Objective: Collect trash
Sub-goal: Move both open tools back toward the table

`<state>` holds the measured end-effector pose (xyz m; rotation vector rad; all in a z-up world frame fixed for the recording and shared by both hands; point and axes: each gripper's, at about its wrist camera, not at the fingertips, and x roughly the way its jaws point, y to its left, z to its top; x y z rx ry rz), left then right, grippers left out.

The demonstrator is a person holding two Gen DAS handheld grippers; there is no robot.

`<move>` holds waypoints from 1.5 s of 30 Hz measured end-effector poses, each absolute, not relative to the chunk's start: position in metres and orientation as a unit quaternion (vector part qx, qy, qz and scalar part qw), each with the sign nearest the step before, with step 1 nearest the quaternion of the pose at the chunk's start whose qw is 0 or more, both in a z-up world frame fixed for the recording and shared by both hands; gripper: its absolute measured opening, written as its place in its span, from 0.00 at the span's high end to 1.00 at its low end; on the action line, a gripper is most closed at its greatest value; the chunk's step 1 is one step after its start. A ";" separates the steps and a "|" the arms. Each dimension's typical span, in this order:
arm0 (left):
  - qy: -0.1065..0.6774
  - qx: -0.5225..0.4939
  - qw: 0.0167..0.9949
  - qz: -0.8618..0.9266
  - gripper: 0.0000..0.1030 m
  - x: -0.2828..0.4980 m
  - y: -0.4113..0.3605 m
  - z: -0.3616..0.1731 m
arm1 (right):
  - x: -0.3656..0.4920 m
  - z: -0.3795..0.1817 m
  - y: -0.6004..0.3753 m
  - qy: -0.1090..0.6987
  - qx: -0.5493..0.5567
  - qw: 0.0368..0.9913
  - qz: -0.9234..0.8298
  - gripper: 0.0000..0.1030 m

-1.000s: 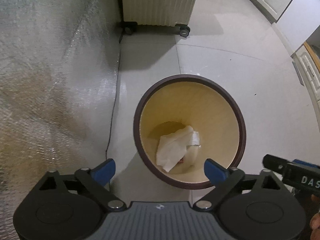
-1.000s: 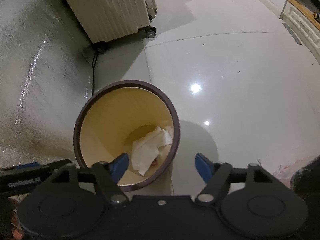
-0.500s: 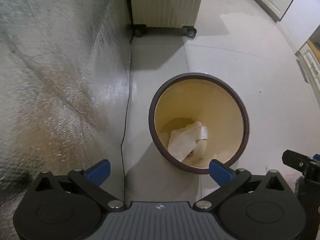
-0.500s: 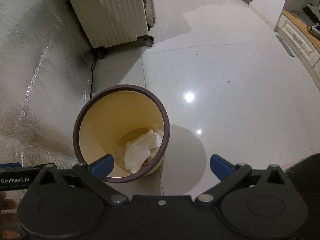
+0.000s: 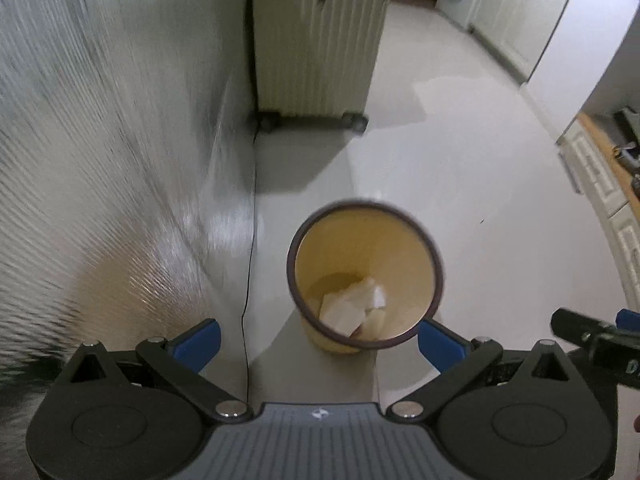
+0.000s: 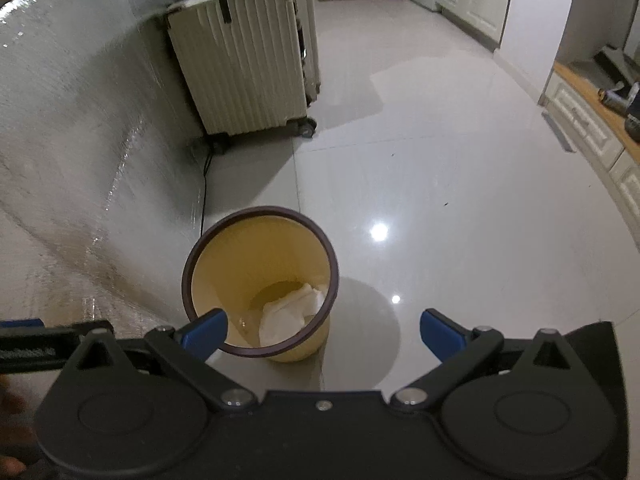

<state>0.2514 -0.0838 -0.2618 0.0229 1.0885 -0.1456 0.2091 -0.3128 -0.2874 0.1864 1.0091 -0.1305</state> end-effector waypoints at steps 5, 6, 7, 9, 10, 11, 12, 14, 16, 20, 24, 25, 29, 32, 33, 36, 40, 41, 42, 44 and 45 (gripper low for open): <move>0.486 0.014 0.870 -0.087 0.00 0.226 -0.089 -0.214 | 0.187 -0.248 -0.314 0.459 0.078 0.882 -0.075 0.00; 0.480 0.016 0.873 -0.089 0.00 0.222 -0.091 -0.206 | 0.183 -0.239 -0.315 0.453 0.078 0.885 -0.077 0.00; 0.473 0.017 0.876 -0.090 0.00 0.217 -0.092 -0.197 | 0.178 -0.229 -0.316 0.446 0.079 0.888 -0.080 0.00; 0.459 0.013 0.884 -0.094 0.00 0.207 -0.091 -0.178 | 0.170 -0.209 -0.318 0.434 0.080 0.893 -0.085 0.00; 0.452 0.011 0.887 -0.097 0.00 0.202 -0.091 -0.169 | 0.165 -0.200 -0.318 0.429 0.080 0.895 -0.087 0.00; 0.444 0.010 0.891 -0.098 0.00 0.198 -0.091 -0.159 | 0.159 -0.190 -0.319 0.423 0.080 0.898 -0.089 0.00; 0.435 0.011 0.895 -0.100 0.00 0.193 -0.091 -0.149 | 0.154 -0.180 -0.319 0.416 0.077 0.902 -0.091 0.00; 0.420 0.011 0.902 -0.103 0.00 0.182 -0.089 -0.131 | 0.143 -0.159 -0.318 0.400 0.071 0.909 -0.093 0.00; 0.405 0.008 0.908 -0.105 0.00 0.172 -0.087 -0.113 | 0.132 -0.139 -0.318 0.387 0.069 0.915 -0.091 0.00; 0.379 0.005 0.919 -0.110 0.00 0.154 -0.082 -0.078 | 0.112 -0.104 -0.315 0.360 0.068 0.926 -0.088 0.00; 0.355 0.002 0.929 -0.104 0.00 0.132 -0.075 -0.043 | 0.094 -0.072 -0.313 0.333 0.074 0.936 -0.087 0.00; 0.349 0.001 0.932 -0.103 0.00 0.127 -0.073 -0.034 | 0.089 -0.063 -0.314 0.326 0.075 0.938 -0.087 0.00; 0.322 0.003 0.941 -0.106 0.00 0.110 -0.063 -0.007 | 0.072 -0.036 -0.310 0.296 0.079 0.949 -0.080 0.00; 0.309 0.000 0.945 -0.106 0.00 0.104 -0.055 0.006 | 0.061 -0.017 -0.306 0.276 0.078 0.954 -0.083 0.00; 0.304 0.000 0.947 -0.106 0.00 0.102 -0.051 0.011 | 0.057 -0.013 -0.306 0.270 0.080 0.956 -0.083 0.00; 0.291 -0.001 0.951 -0.105 0.00 0.095 -0.039 0.024 | 0.049 0.000 -0.301 0.259 0.083 0.959 -0.082 0.00; 0.277 -0.002 0.956 -0.099 0.00 0.089 -0.024 0.038 | 0.042 0.016 -0.290 0.246 0.081 0.963 -0.077 0.00; 0.274 -0.003 0.957 -0.096 0.00 0.087 -0.019 0.041 | 0.041 0.020 -0.288 0.243 0.080 0.964 -0.074 0.00; 0.271 -0.006 0.958 -0.093 0.00 0.086 -0.014 0.044 | 0.040 0.023 -0.284 0.241 0.079 0.965 -0.071 0.00; 0.269 -0.014 0.959 -0.089 0.00 0.086 -0.003 0.048 | 0.039 0.030 -0.277 0.236 0.076 0.967 -0.067 0.00; 0.268 -0.016 0.959 -0.084 0.00 0.086 0.003 0.049 | 0.039 0.032 -0.274 0.234 0.074 0.967 -0.064 0.00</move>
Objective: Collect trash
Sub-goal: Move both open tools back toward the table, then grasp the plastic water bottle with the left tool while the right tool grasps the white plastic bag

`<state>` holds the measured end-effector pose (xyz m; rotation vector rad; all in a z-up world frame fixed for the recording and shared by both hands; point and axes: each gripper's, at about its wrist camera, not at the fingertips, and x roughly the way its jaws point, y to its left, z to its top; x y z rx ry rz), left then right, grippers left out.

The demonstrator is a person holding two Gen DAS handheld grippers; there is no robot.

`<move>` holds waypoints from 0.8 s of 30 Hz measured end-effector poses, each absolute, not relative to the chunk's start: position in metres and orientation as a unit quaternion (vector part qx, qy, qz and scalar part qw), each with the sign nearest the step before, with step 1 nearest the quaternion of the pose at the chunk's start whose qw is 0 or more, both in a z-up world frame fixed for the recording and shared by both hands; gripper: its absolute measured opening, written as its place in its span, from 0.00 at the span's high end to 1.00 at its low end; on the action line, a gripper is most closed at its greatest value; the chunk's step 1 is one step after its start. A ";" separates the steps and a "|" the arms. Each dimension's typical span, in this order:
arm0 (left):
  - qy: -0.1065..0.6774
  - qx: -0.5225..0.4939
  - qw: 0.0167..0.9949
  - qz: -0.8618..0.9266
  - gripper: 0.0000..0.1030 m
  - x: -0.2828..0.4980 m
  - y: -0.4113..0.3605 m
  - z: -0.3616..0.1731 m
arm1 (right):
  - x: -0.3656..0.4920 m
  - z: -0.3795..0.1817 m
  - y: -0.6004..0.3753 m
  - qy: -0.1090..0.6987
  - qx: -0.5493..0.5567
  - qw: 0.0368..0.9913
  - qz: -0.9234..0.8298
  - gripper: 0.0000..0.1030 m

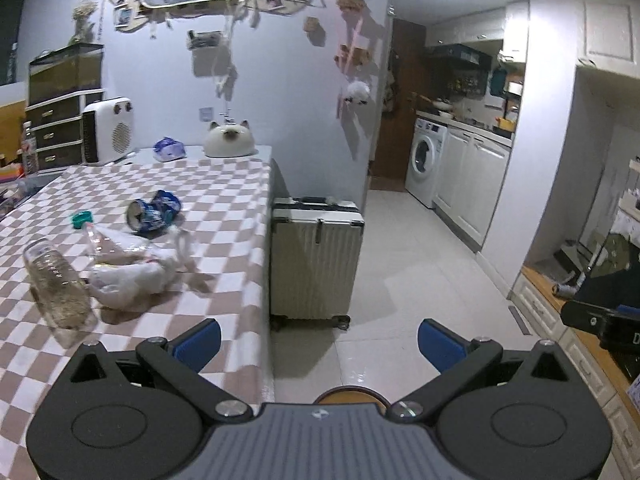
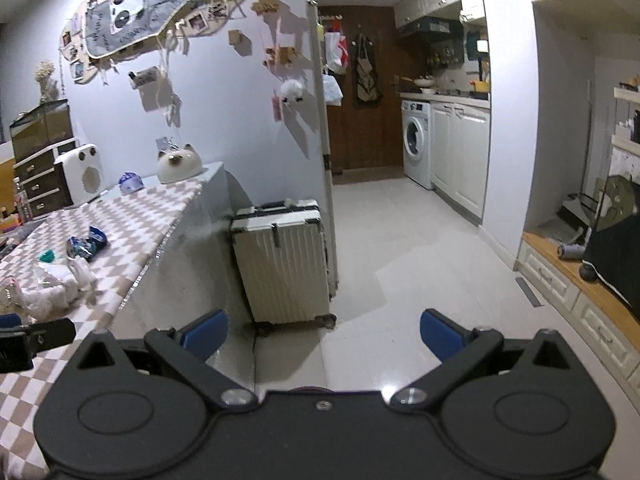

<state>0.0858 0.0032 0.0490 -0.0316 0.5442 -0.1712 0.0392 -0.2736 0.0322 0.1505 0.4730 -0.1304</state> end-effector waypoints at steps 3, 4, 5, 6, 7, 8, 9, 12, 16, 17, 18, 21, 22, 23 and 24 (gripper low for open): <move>0.265 -0.016 0.962 -0.069 0.00 0.087 0.019 0.051 | 0.041 0.039 -0.261 0.230 0.071 0.969 -0.053 0.00; 0.264 -0.018 0.962 -0.065 0.00 0.087 0.026 0.052 | 0.042 0.040 -0.256 0.227 0.069 0.970 -0.047 0.00; 0.263 -0.019 0.963 -0.062 0.00 0.087 0.032 0.053 | 0.043 0.042 -0.252 0.226 0.067 0.971 -0.041 0.00; 0.261 -0.021 0.963 -0.058 0.00 0.087 0.039 0.054 | 0.045 0.042 -0.247 0.224 0.065 0.972 -0.035 0.00; 0.260 -0.022 0.964 -0.055 0.00 0.088 0.045 0.055 | 0.047 0.043 -0.243 0.223 0.065 0.972 -0.028 0.00; 0.258 -0.025 0.964 -0.050 0.00 0.088 0.052 0.056 | 0.048 0.043 -0.238 0.221 0.065 0.973 -0.023 0.00; 0.257 -0.027 0.965 -0.044 0.00 0.089 0.060 0.056 | 0.051 0.044 -0.234 0.220 0.065 0.973 -0.018 0.00; 0.255 -0.035 0.966 -0.025 0.00 0.091 0.081 0.058 | 0.059 0.045 -0.218 0.217 0.057 0.974 -0.002 0.00; 0.248 -0.044 0.968 0.004 0.00 0.095 0.111 0.059 | 0.073 0.045 -0.194 0.215 0.049 0.975 0.021 0.00; 0.246 -0.045 0.968 0.011 0.00 0.096 0.118 0.060 | 0.075 0.045 -0.187 0.214 0.048 0.975 0.027 0.00; 0.244 -0.045 0.968 0.018 0.00 0.098 0.126 0.060 | 0.078 0.045 -0.182 0.213 0.046 0.975 0.034 0.00; 0.241 -0.048 0.968 0.041 0.00 0.105 0.148 0.062 | 0.089 0.044 -0.162 0.216 0.042 0.974 0.059 0.00; 0.240 -0.051 0.968 0.047 0.00 0.107 0.156 0.062 | 0.093 0.043 -0.155 0.217 0.041 0.973 0.067 0.00; 0.240 -0.053 0.968 0.054 0.00 0.110 0.163 0.062 | 0.097 0.044 -0.149 0.217 0.041 0.973 0.074 0.00; 0.239 -0.056 0.967 0.061 0.00 0.113 0.170 0.062 | 0.100 0.043 -0.144 0.217 0.041 0.972 0.079 0.00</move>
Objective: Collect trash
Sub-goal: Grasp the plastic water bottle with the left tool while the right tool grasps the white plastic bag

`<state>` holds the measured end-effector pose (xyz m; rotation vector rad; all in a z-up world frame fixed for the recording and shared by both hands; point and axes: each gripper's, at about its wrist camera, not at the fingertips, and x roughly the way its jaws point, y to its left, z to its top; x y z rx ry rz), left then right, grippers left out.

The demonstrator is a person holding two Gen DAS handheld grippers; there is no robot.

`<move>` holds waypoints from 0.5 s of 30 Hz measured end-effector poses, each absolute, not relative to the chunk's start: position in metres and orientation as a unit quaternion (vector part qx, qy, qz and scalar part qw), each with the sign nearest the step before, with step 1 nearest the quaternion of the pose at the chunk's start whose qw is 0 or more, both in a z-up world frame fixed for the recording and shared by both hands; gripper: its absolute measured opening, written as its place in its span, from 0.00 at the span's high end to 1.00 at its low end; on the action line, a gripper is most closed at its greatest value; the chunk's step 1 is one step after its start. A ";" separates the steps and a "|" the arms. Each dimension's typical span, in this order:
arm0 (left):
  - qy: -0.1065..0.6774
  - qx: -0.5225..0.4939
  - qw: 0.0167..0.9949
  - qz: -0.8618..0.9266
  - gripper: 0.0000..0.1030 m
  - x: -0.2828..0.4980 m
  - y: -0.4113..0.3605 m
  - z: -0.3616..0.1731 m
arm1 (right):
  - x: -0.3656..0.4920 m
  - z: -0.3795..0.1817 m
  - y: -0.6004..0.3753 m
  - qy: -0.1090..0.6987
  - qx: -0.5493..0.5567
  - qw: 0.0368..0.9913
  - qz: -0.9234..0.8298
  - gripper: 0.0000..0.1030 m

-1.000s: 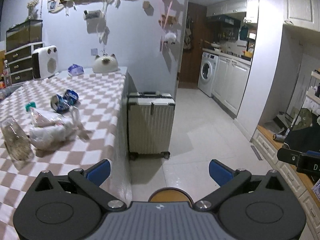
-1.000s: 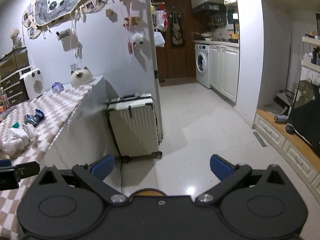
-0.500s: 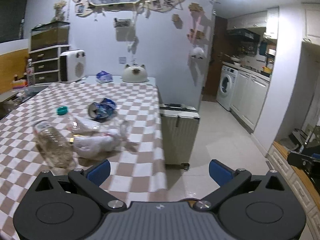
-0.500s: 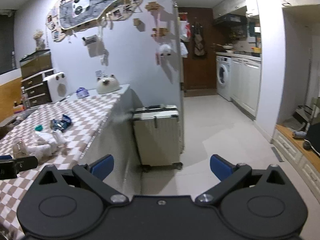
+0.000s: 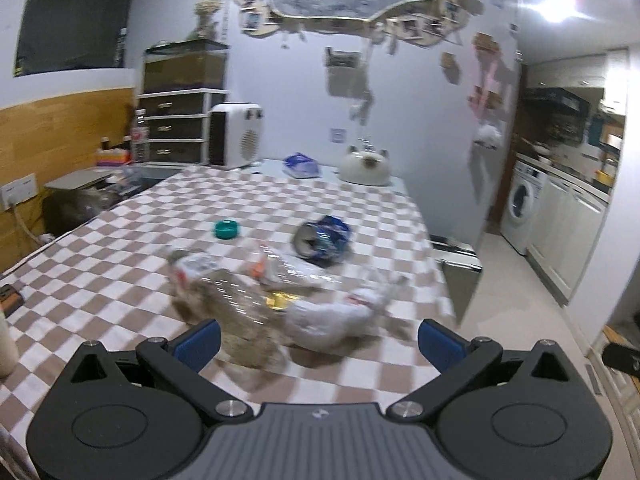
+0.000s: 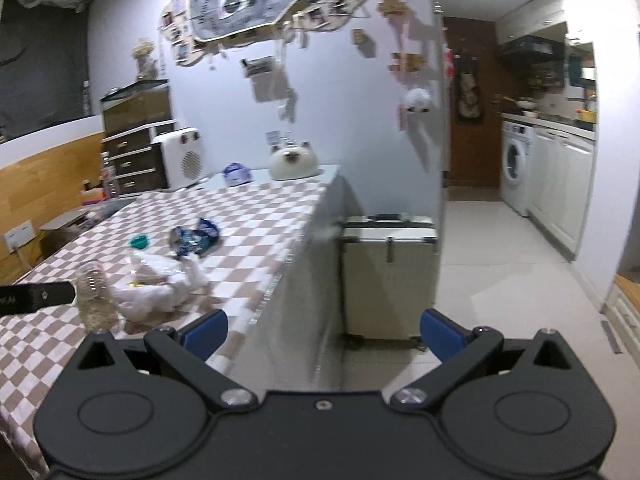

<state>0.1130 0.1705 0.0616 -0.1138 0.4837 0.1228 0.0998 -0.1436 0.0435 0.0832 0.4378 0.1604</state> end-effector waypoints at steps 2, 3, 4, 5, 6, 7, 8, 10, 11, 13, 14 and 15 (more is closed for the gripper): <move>0.238 -0.065 0.966 0.077 0.00 0.120 0.185 0.061 | 0.107 0.042 -0.132 0.221 0.045 0.970 0.093 0.00; 0.237 -0.072 0.965 0.083 0.00 0.124 0.193 0.061 | 0.111 0.042 -0.127 0.225 0.046 0.968 0.100 0.00; 0.236 -0.082 0.964 0.088 0.00 0.128 0.201 0.060 | 0.115 0.041 -0.121 0.228 0.047 0.967 0.105 0.00; 0.235 -0.093 0.963 0.092 0.00 0.132 0.208 0.058 | 0.118 0.040 -0.116 0.228 0.046 0.967 0.107 0.00; 0.234 -0.104 0.962 0.097 0.00 0.136 0.215 0.057 | 0.121 0.039 -0.110 0.226 0.045 0.967 0.109 0.00; 0.235 -0.115 0.960 0.103 0.00 0.141 0.222 0.054 | 0.125 0.038 -0.104 0.225 0.043 0.967 0.111 0.00; 0.236 -0.125 0.957 0.109 0.00 0.147 0.228 0.052 | 0.128 0.037 -0.098 0.223 0.042 0.968 0.111 0.00; 0.241 -0.145 0.952 0.121 0.00 0.159 0.237 0.046 | 0.137 0.035 -0.087 0.225 0.043 0.966 0.116 0.00; 0.242 -0.155 0.949 0.127 0.00 0.165 0.240 0.042 | 0.141 0.035 -0.082 0.228 0.047 0.965 0.120 0.00; 0.247 -0.169 0.944 0.138 0.00 0.177 0.244 0.034 | 0.148 0.033 -0.073 0.233 0.059 0.962 0.132 0.00; 0.251 -0.174 0.941 0.144 0.00 0.182 0.245 0.030 | 0.152 0.032 -0.069 0.235 0.066 0.960 0.139 0.00; 0.256 -0.178 0.938 0.151 0.00 0.187 0.245 0.025 | 0.156 0.032 -0.065 0.239 0.072 0.958 0.143 0.00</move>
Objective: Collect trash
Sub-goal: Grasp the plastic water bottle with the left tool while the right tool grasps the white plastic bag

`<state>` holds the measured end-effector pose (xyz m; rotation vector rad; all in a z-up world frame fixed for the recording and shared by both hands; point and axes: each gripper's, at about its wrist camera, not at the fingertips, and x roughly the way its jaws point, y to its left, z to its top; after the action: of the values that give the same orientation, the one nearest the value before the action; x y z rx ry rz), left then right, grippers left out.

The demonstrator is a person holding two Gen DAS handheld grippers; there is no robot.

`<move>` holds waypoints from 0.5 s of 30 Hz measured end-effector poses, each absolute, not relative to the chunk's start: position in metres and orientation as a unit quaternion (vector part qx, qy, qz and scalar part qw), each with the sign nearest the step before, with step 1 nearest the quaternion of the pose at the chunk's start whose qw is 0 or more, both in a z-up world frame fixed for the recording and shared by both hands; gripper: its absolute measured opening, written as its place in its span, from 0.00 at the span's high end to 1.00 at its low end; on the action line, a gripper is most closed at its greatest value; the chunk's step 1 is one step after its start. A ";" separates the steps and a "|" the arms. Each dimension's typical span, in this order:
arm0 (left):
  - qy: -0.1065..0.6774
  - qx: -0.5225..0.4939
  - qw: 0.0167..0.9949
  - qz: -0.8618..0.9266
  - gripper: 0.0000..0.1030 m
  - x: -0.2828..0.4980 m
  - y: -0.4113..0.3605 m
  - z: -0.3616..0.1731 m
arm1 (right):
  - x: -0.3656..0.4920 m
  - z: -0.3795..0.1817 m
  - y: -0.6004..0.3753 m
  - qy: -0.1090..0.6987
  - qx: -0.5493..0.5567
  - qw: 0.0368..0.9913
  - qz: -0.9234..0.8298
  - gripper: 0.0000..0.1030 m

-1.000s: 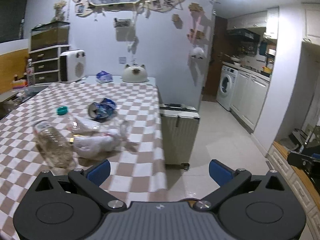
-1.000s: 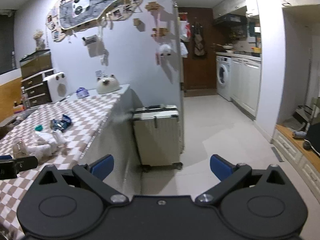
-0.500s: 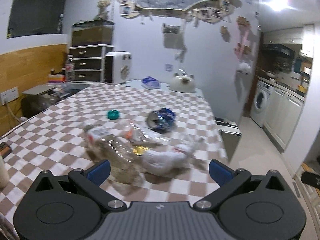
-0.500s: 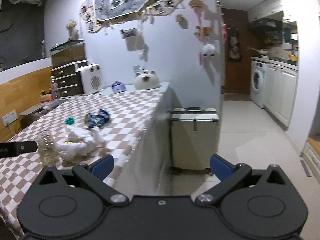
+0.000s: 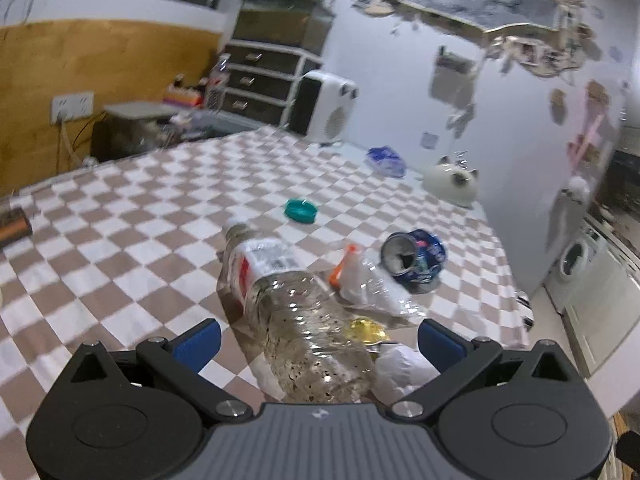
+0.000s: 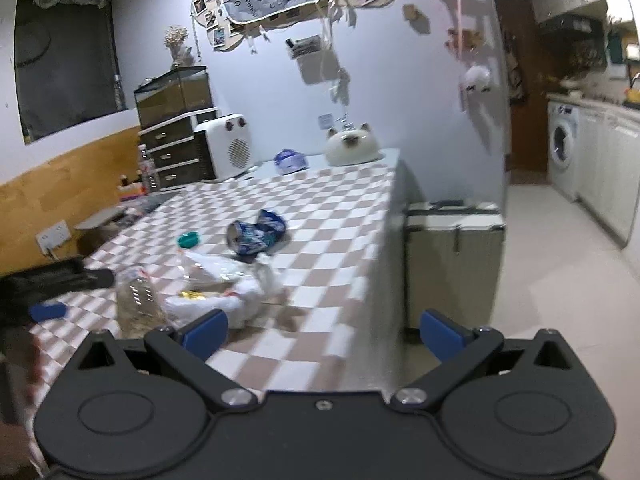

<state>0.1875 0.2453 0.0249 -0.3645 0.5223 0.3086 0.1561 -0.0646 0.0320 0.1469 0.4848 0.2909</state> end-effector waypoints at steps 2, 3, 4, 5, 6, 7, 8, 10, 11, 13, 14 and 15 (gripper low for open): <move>0.263 -0.190 0.932 0.162 0.01 0.196 0.246 0.016 | 0.164 0.031 -0.054 0.245 0.084 0.954 0.148 0.00; 0.265 -0.197 0.929 0.167 0.01 0.199 0.246 0.012 | 0.168 0.032 -0.050 0.248 0.090 0.953 0.149 0.00; 0.267 -0.202 0.927 0.172 0.01 0.202 0.245 0.009 | 0.173 0.032 -0.045 0.253 0.096 0.951 0.149 0.00; 0.268 -0.204 0.925 0.177 0.01 0.205 0.244 0.006 | 0.177 0.032 -0.041 0.257 0.102 0.949 0.149 0.00; 0.269 -0.205 0.923 0.184 0.01 0.208 0.243 0.004 | 0.181 0.033 -0.036 0.259 0.108 0.948 0.152 0.00; 0.269 -0.201 0.921 0.196 0.01 0.210 0.242 0.002 | 0.186 0.033 -0.031 0.261 0.115 0.946 0.155 0.00; 0.271 -0.191 0.920 0.210 0.01 0.214 0.239 0.000 | 0.190 0.033 -0.027 0.265 0.121 0.944 0.157 0.01; 0.276 -0.168 0.920 0.222 0.01 0.220 0.234 -0.003 | 0.201 0.030 -0.015 0.279 0.130 0.939 0.155 0.09; 0.280 -0.159 0.921 0.221 0.01 0.222 0.232 -0.005 | 0.207 0.029 -0.010 0.286 0.135 0.936 0.153 0.10; 0.289 -0.141 0.921 0.218 0.01 0.224 0.232 -0.009 | 0.216 0.025 0.000 0.298 0.148 0.931 0.148 0.10; 0.292 -0.130 0.922 0.221 0.01 0.224 0.233 -0.011 | 0.221 0.023 0.005 0.303 0.154 0.929 0.145 0.10; 0.291 -0.123 0.923 0.218 0.00 0.222 0.234 -0.013 | 0.224 0.021 0.008 0.307 0.158 0.928 0.143 0.11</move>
<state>0.2218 0.2337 -0.0126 -0.2519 0.5976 0.4468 0.2243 0.0085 0.0213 0.3232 0.6290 0.2934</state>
